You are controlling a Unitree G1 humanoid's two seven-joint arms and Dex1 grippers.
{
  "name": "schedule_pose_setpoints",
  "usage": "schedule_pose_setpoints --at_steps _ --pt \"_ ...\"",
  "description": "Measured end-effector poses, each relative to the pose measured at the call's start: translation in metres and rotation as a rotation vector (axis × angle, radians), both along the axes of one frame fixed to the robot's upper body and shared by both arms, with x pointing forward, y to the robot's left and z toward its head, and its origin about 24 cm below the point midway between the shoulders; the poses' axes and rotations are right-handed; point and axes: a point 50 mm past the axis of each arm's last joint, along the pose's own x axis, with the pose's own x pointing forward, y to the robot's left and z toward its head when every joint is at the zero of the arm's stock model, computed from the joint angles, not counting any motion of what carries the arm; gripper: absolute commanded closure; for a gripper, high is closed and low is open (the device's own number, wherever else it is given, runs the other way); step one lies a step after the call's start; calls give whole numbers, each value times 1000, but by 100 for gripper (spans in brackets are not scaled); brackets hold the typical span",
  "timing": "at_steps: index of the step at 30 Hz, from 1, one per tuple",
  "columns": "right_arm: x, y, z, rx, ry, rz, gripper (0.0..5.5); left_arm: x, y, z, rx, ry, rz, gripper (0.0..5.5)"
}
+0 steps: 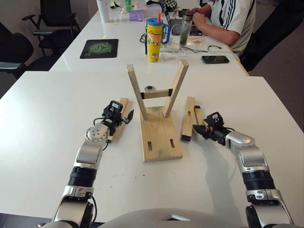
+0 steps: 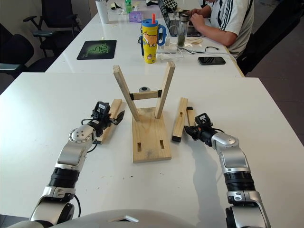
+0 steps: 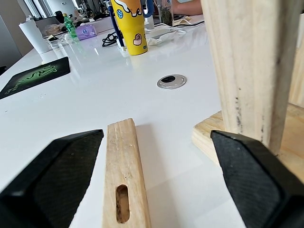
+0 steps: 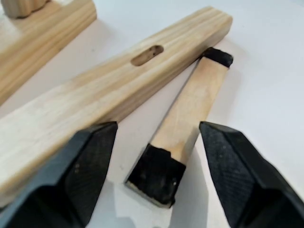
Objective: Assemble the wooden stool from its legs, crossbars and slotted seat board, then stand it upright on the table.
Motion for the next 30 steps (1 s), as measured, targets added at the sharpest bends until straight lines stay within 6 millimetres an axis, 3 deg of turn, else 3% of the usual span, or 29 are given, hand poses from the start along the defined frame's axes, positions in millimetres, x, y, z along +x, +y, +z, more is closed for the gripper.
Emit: schedule_pose_setpoints --at_steps 8,19,30 --pt "4 -8 -1 29 80 -107 228 -2 -3 0 -1 -5 -4 131" --pt "5 -9 -1 11 86 -128 397 -2 -6 1 0 -10 -11 128" --pt "8 -18 0 -47 82 -153 400 -2 -6 1 7 -14 -4 128"
